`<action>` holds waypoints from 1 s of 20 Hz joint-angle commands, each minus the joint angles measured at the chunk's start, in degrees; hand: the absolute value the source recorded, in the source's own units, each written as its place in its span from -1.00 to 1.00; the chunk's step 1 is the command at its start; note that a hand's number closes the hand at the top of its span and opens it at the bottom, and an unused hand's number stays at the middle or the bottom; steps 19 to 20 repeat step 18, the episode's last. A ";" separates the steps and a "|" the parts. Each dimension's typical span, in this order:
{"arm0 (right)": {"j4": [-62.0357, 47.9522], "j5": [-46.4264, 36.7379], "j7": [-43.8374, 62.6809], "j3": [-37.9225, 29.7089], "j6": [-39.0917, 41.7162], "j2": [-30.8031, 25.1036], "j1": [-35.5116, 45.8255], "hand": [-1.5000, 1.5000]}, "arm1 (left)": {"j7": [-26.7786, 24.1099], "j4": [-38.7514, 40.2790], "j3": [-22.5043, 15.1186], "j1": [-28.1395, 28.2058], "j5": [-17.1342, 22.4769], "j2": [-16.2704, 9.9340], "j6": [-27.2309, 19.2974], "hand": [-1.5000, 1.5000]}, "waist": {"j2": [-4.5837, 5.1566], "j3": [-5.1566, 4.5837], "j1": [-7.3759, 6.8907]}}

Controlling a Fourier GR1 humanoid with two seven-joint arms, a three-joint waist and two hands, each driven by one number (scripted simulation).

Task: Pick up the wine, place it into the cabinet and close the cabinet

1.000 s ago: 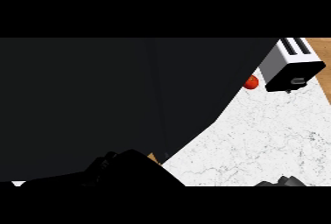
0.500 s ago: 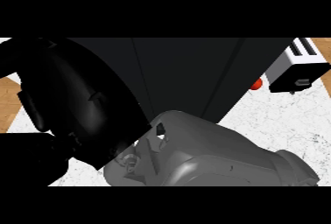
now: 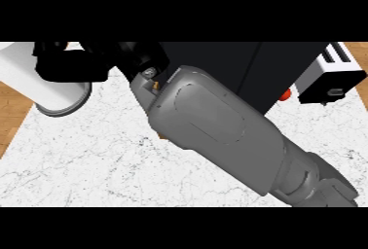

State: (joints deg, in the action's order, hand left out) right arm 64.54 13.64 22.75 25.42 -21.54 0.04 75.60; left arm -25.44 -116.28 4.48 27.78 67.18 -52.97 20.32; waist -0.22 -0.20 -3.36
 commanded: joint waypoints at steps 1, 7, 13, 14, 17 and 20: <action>-11.19 -0.96 -5.60 -3.13 1.17 -0.89 -1.46 1.00 | 1.46 -1.27 2.09 0.04 1.74 -0.20 -1.38 1.00 | 0.96 0.17 0.50; -14.18 -1.30 -10.28 -2.32 2.67 -3.33 -4.15 1.00 | 1.53 0.52 2.04 -0.89 1.44 0.31 -0.41 1.00 | 1.54 0.09 0.39; -15.54 -2.92 -13.37 -2.22 3.36 -6.49 -5.94 1.00 | 1.90 -0.87 2.52 -1.76 2.10 0.24 -1.53 1.00 | 2.01 0.09 0.38; -14.79 -3.18 -14.33 -1.51 3.27 -6.08 -7.16 1.00 | 2.35 0.25 3.29 -3.27 2.46 -0.71 -1.73 1.00 | 2.20 0.10 1.79; -14.83 -2.60 -15.51 -2.90 4.24 -7.47 -7.17 1.00 | 2.60 -0.77 2.36 -2.65 1.89 -0.18 -2.35 1.00 | 2.23 0.15 1.45; -15.34 -3.15 -16.09 -2.43 4.00 -7.33 -7.70 1.00 | 2.46 -0.65 2.42 -2.08 1.76 0.04 -1.74 1.00 | 2.12 0.08 0.84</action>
